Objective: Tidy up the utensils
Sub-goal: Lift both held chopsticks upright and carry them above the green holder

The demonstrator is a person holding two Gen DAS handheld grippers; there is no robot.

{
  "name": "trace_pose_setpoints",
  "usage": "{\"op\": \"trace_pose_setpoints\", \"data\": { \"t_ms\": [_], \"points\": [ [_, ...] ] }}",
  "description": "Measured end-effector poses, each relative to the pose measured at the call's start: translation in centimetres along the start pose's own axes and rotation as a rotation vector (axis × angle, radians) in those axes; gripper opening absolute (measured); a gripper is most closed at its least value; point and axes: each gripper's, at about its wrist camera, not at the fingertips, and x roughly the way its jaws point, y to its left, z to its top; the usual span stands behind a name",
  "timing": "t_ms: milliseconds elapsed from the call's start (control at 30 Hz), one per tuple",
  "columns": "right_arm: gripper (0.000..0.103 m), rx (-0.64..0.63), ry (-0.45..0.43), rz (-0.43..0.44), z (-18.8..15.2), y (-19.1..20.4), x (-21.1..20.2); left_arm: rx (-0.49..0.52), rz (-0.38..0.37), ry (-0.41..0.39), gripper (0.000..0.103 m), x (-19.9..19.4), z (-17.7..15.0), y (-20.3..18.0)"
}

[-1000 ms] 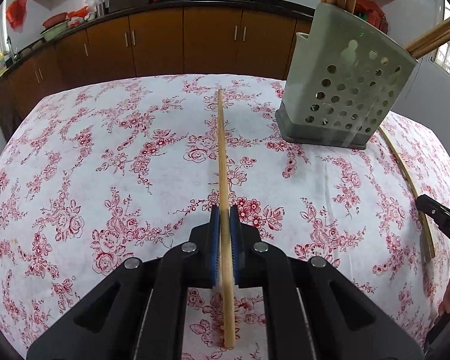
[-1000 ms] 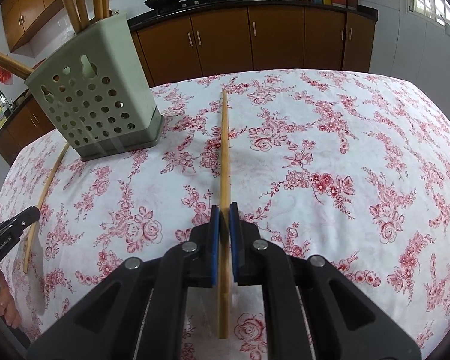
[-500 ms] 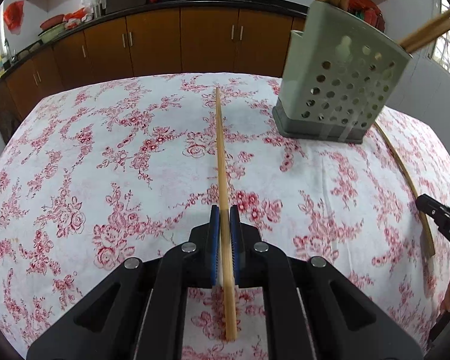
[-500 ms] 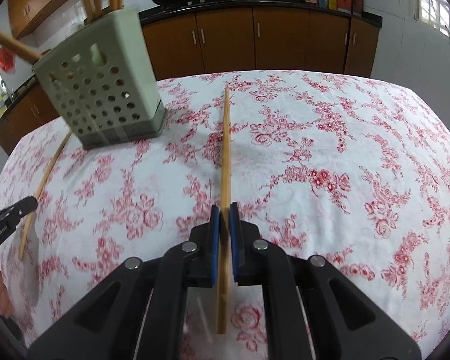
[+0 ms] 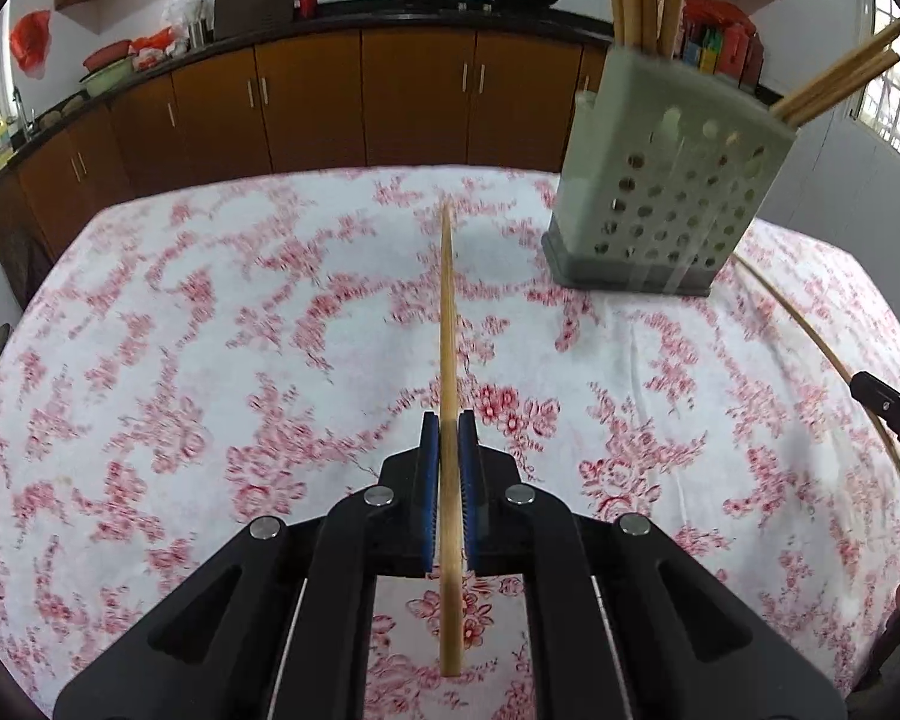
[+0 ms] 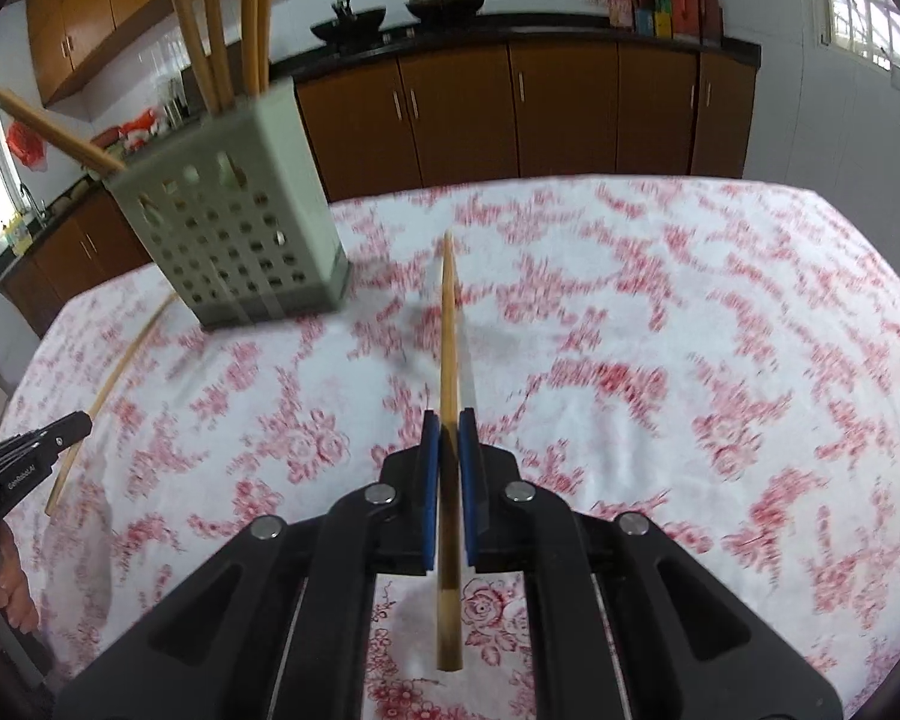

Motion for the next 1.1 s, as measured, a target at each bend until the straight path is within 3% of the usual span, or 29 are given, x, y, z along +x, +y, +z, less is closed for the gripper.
{"op": "trace_pose_setpoints", "data": {
  "t_ms": [1100],
  "points": [
    [0.008, 0.004, -0.261, 0.052, 5.7, 0.8, -7.7, -0.011, -0.063, -0.307, 0.007, -8.9, 4.7, 0.2]
  ]
}}
